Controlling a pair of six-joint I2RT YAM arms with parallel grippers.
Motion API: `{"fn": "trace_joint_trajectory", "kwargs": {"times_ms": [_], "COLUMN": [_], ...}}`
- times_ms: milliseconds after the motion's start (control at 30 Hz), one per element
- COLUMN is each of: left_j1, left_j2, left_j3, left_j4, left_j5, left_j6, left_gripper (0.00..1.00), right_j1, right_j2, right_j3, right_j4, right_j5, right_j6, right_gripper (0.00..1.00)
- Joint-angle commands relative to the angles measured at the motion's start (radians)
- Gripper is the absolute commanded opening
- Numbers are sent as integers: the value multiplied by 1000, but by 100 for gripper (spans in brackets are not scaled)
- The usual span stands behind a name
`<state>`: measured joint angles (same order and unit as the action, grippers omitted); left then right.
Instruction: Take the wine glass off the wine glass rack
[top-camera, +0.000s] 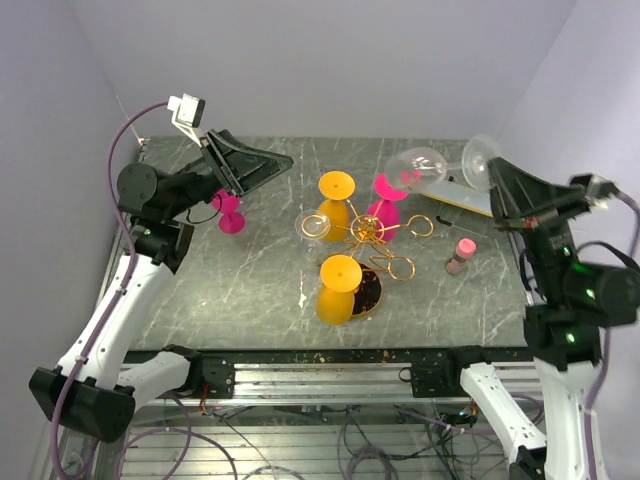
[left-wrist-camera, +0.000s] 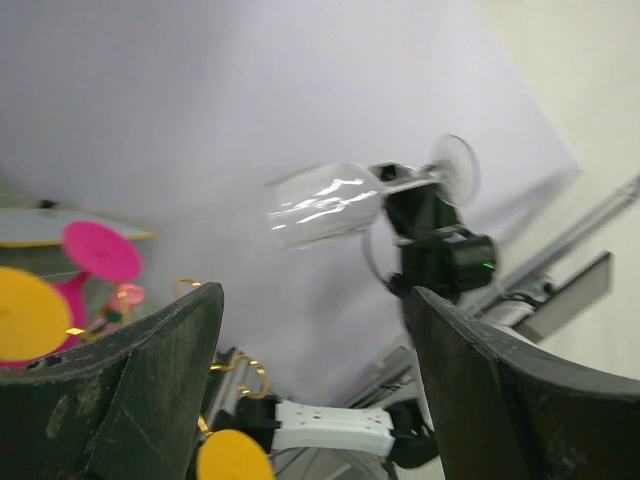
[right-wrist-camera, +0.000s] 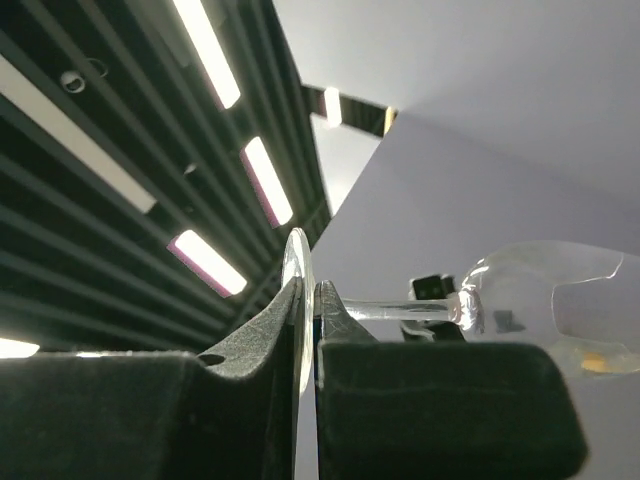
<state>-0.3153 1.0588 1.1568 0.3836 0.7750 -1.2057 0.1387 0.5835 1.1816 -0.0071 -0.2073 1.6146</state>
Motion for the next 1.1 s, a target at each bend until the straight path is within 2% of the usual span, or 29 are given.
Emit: {"fn": "trace_joint_trajectory", "kwargs": {"times_ms": [0,233,367,600,700,900,1067], "left_j1": [-63,-164,-202,-231,-248,-287,-304], "left_j2": [40,100,151,185,215,277,299], "left_j3": [-20,-20,-39,-38,-28,-21,-10], "left_j4": [343,344,457,413,450,590,639], "left_j5": [35,-27,-42,-89,-92,-88,-89], "left_j6": [-200,-193,-260,-233,-252,-324,-350], "left_gripper": [86,86,84,84,84,76,62], "right_j1": [-1,-1,-2,-1,-1,1,1], "right_j2": [103,238,262,286,295,310,309], "right_j3": [-74,-90,-161,-215,-228,-269,-287], "right_j4": [430,635,761,859,866,913,914], "right_j5": [-182,-258,-244,-239,-248,-245,-242], "right_j6": [338,534,619,699,714,746,737], "right_gripper": [0,0,0,0,0,0,0]}}
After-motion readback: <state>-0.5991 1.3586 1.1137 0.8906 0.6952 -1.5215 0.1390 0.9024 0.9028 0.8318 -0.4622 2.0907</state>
